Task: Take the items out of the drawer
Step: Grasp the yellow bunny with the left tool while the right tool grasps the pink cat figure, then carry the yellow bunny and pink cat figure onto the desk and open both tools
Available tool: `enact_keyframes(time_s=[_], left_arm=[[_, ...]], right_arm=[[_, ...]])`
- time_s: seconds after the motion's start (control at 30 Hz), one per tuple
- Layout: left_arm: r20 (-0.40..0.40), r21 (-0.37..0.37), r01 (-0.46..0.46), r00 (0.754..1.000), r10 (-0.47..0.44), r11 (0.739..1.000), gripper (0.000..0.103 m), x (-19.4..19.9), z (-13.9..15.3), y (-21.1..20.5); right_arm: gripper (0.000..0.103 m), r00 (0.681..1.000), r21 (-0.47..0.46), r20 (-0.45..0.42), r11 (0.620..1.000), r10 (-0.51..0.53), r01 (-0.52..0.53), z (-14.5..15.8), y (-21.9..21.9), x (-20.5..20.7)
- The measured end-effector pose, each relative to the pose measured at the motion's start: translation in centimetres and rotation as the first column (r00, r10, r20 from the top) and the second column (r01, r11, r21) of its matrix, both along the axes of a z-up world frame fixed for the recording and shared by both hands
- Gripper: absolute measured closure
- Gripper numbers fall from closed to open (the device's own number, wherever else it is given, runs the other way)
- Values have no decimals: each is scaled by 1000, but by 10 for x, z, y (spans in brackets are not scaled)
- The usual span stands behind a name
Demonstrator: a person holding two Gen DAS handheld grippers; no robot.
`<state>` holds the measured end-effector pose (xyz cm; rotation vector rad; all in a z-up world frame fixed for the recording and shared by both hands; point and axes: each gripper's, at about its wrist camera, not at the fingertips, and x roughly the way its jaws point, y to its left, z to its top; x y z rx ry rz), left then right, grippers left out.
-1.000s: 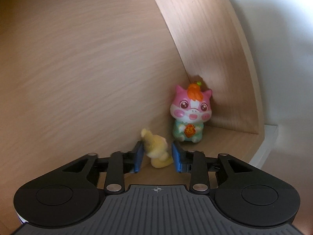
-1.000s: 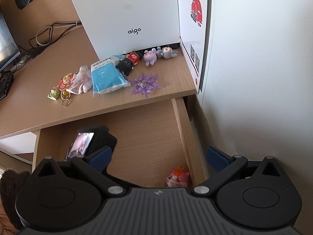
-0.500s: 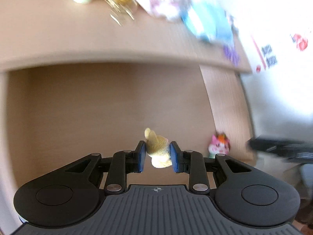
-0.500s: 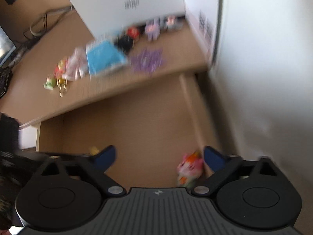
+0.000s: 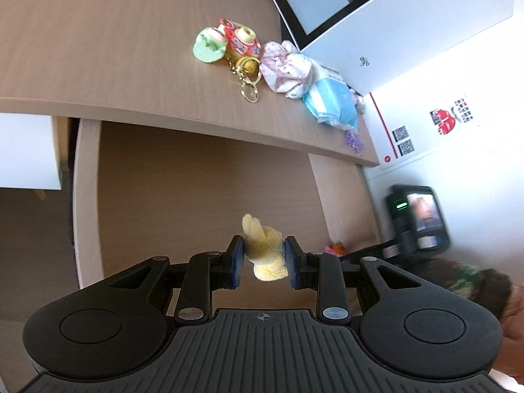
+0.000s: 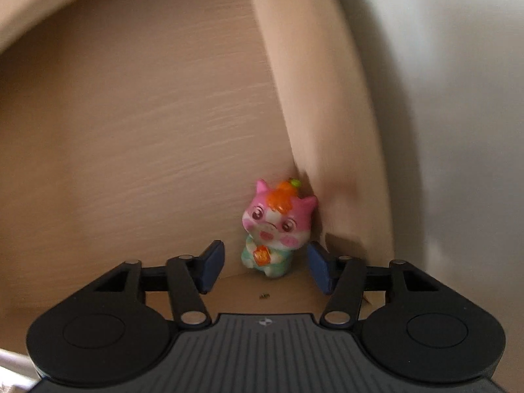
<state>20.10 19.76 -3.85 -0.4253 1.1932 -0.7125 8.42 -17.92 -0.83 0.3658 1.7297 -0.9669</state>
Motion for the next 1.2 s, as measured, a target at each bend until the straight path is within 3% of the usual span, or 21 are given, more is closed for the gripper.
enact_keyframes(time_s=[0.13,0.23,0.33,0.47,0.57,0.73,0.87,1.0,1.1,1.2], left_arm=[[6,10,2,1000,-2,1000,73,-6,4,10],[-7,13,1,1000,-1,1000,73,-10,3,15],[-16,22,9,1000,-9,1000,73,-12,2,14],[-24,55,48,999,-46,997,73,-14,2,1],[-8,107,83,997,-82,991,73,-18,4,-16],[85,211,112,987,-133,971,73,-27,20,-48],[150,252,109,977,-150,962,73,-27,37,-70],[173,300,114,970,-171,947,73,-25,50,-90],[200,333,126,959,-200,934,73,-20,57,-104],[182,303,95,971,-156,948,73,3,59,-106]], right_arm=[[48,983,-31,-119,989,138,-142,-45,20,9],[56,982,-25,-103,986,159,-163,-56,26,10],[58,988,-21,-50,989,147,-148,-61,30,4],[58,982,32,140,991,125,-130,-43,48,0],[58,948,54,284,985,142,-164,-26,64,0],[58,874,-13,435,972,216,-234,-2,82,-6],[58,815,-58,516,960,263,-273,9,85,-20],[57,759,-125,576,951,302,-284,22,57,-16],[57,727,-127,623,954,290,-272,7,46,-17],[57,715,-123,647,962,265,-245,-18,20,-10]])
